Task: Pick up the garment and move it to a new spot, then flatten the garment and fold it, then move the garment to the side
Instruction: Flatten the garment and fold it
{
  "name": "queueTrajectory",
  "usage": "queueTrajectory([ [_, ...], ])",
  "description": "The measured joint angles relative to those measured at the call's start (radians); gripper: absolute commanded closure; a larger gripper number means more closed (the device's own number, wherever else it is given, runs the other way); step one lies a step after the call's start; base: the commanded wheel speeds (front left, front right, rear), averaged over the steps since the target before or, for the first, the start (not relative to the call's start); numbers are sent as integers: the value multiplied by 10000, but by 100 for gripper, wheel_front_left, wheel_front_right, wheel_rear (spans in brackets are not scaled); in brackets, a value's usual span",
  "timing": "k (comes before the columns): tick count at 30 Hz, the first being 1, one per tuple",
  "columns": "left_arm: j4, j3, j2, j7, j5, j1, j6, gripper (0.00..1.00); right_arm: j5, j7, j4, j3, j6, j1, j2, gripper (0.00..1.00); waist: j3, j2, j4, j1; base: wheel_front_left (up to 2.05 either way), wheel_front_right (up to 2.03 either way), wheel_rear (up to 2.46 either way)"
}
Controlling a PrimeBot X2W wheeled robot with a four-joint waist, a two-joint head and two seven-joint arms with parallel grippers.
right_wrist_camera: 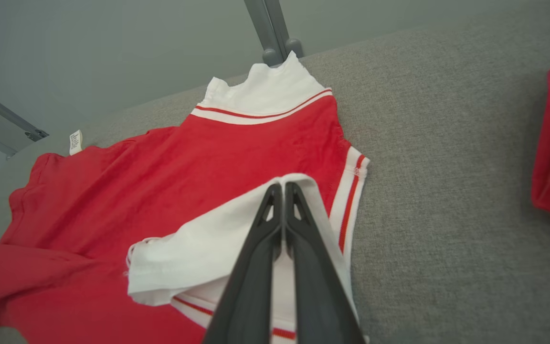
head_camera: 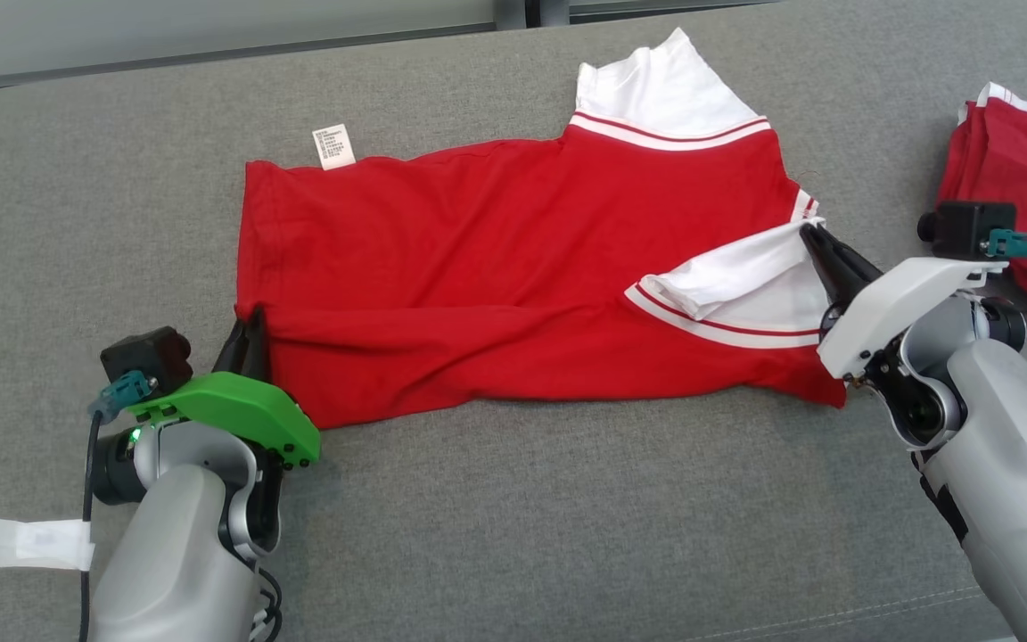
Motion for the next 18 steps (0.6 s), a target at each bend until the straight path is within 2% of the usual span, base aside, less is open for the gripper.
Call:
queueTrajectory([
  [10, 282, 186, -23, -543, 23, -515, 4, 0, -73, -922, 447, -157, 6, -518, 157, 0, -116, 0, 48, 0, 0, 0, 0],
  [18, 631, 165, -38, -621, -284, -111, -481, 0, -134, -1850, 556, -194, 12, -181, -98, 0, -486, 0, 95, 0, 0, 0, 0],
])
